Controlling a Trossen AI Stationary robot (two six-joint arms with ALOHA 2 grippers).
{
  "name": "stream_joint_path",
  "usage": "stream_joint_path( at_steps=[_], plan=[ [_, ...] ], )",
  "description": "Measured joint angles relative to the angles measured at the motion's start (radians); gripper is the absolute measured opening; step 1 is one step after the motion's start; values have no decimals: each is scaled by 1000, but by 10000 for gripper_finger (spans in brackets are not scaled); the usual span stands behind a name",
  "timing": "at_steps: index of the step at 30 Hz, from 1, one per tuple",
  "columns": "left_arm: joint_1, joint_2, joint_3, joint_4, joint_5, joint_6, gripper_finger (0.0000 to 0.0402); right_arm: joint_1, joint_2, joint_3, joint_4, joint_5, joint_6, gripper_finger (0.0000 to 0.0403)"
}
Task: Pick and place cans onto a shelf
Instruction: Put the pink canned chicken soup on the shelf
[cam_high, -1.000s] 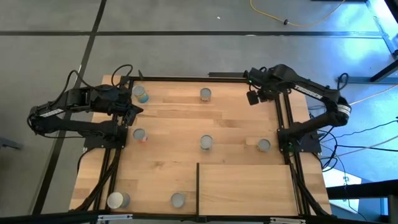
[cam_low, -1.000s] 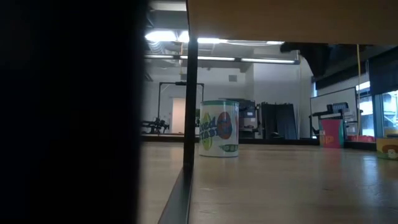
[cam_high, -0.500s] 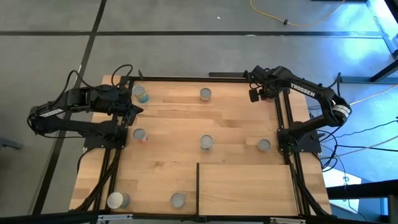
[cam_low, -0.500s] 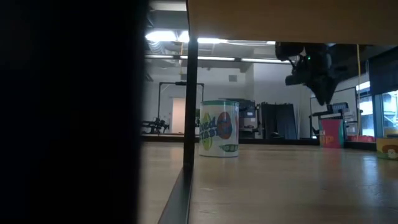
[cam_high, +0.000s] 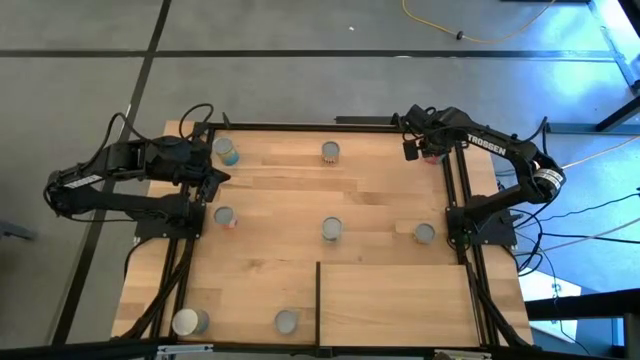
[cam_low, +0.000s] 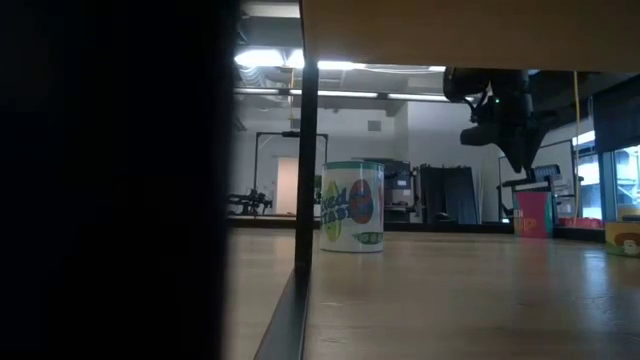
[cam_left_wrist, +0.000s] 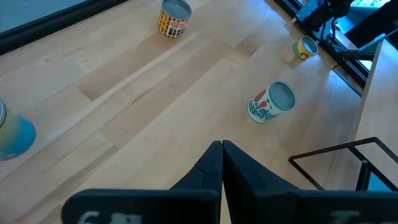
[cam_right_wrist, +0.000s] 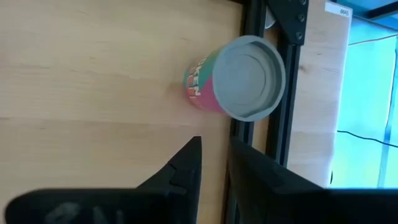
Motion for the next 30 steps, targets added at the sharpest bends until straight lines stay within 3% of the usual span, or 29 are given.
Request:
stream_joint_path(
  at_steps=[11,30],
  plan=[
    [0,0,0,0,0,0,0,-19,25,0,13,1,45,82],
    [0,0,0,0,0,1,0,-55,177,0,77,88,49,82]
  ],
)
